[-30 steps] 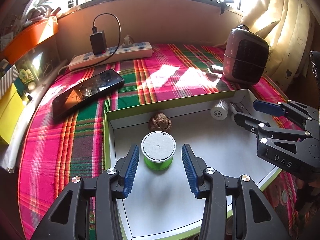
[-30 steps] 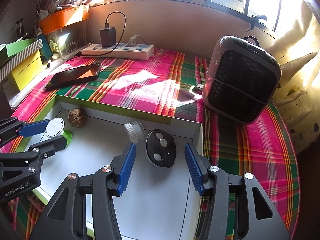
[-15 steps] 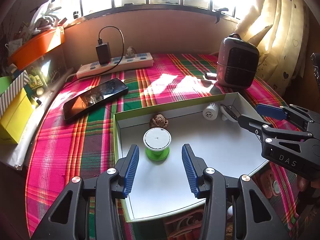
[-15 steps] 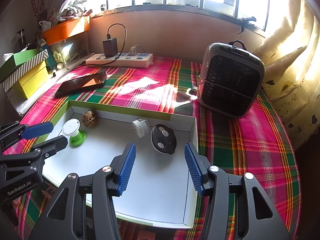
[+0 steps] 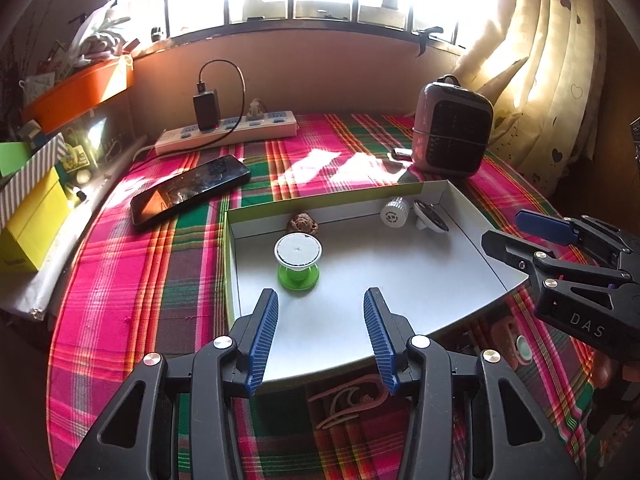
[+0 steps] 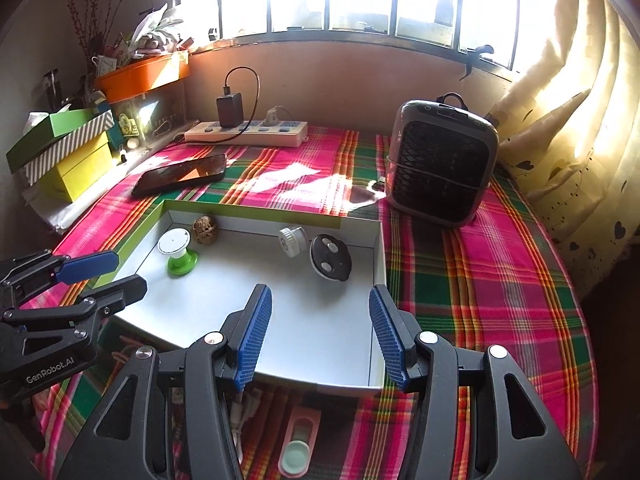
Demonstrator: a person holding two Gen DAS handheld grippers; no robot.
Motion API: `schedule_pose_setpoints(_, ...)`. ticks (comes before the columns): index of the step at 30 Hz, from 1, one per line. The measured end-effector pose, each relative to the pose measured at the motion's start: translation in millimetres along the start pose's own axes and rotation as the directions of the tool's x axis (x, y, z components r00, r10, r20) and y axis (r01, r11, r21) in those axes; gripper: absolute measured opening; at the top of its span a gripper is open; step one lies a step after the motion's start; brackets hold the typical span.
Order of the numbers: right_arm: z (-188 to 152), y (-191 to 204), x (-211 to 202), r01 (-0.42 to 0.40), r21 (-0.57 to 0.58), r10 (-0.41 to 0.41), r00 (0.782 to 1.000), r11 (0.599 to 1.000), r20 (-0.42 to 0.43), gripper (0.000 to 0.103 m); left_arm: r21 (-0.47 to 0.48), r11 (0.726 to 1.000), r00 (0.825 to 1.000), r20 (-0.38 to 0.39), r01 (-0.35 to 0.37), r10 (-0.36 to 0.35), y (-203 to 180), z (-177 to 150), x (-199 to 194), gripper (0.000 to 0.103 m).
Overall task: Organize objects
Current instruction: 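Withdraw both open grippers from the box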
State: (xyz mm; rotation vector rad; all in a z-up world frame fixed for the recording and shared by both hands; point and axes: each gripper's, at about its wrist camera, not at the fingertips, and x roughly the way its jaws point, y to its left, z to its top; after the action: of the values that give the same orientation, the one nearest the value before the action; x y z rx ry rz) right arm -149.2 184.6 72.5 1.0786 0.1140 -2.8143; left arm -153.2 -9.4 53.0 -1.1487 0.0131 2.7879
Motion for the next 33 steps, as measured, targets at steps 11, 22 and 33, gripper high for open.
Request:
schedule_pose_setpoints(11, -22, -15, -19, 0.026, 0.047, -0.026, 1.000, 0.999, 0.002, 0.052, -0.050, 0.999, 1.000, 0.005, 0.012, -0.012, 14, -20, -16, 0.043)
schedule_pose_setpoints(22, -41, -21, -24, 0.031, 0.069, -0.030, 0.999, 0.997, -0.022, 0.052, -0.068, 0.996, 0.998, -0.020, 0.050, -0.052, 26, -41, -24, 0.044)
schedule_pose_setpoints(33, -58, -21, -25, 0.018, 0.073, -0.014, 0.998, 0.997, -0.057, 0.052, -0.054, 0.994, 0.994, -0.061, 0.090, -0.094, 24, -52, -17, 0.045)
